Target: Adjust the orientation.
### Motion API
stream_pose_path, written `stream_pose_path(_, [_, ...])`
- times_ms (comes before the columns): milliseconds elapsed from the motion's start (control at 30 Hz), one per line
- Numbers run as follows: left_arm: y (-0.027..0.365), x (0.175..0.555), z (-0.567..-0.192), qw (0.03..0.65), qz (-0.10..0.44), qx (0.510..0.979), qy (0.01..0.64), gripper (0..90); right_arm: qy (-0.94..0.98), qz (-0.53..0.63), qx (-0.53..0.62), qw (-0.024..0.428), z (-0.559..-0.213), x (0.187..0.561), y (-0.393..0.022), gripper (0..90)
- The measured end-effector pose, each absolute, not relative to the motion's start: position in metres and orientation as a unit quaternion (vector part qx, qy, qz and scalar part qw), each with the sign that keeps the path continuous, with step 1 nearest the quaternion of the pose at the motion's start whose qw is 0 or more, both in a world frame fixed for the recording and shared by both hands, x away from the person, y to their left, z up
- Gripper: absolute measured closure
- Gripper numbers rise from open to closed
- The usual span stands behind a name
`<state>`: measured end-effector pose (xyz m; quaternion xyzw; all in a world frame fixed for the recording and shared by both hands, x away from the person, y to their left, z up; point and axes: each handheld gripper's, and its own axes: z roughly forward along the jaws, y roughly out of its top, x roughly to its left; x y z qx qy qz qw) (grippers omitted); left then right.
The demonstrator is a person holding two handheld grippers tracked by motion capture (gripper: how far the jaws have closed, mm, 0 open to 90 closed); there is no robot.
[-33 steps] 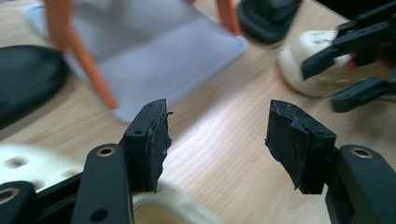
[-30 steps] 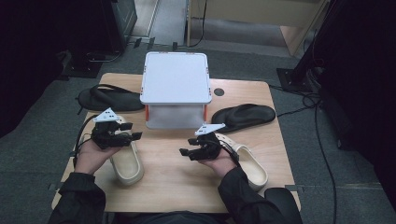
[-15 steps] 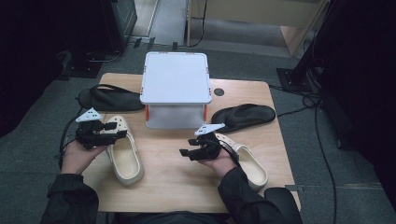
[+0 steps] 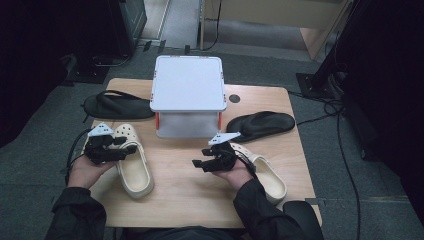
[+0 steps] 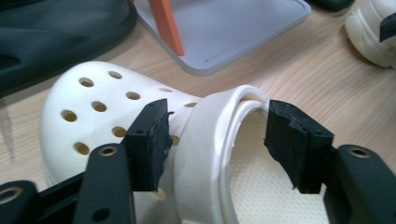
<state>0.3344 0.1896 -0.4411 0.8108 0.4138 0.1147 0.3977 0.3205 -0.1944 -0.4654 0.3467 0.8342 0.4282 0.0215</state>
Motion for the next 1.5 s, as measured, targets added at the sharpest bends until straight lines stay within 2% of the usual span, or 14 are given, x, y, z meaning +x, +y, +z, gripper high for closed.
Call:
stream_pose_path(167, [0.195,0.334,-0.443,0.403,0.117,0.809,0.411,45.3,0.835,0.426,0.348,0.021,-0.466,0.32,-0.194,39.5])
stream_pose_path(300, [0.198,0.333,-0.44,0.41,0.109,0.809,0.406,58.6,0.834,0.425,0.35,0.022,-0.467,0.321,-0.193,39.0])
stream_pose_path(433, [0.202,0.335,-0.44,0.417,0.097,0.806,0.407,62.0,0.834,0.426,0.351,0.02,-0.467,0.321,-0.194,39.0])
stream_pose_path(533, [0.2,0.333,-0.434,0.417,0.105,0.808,0.402,71.4,0.834,0.425,0.35,0.019,-0.467,0.32,-0.193,39.1])
stream_pose_path(1033, [0.2,0.332,-0.431,0.416,0.108,0.81,0.399,77.6,0.834,0.425,0.351,0.015,-0.467,0.32,-0.192,39.1])
stream_pose_path(1267, [0.201,0.326,-0.419,0.445,0.112,0.801,0.385,81.1,0.832,0.428,0.351,0.014,-0.467,0.321,-0.193,39.1])
stream_pose_path(1500, [0.171,0.319,-0.411,0.447,0.096,0.824,0.335,81.6,0.83,0.43,0.356,0.009,-0.467,0.322,-0.194,39.1])
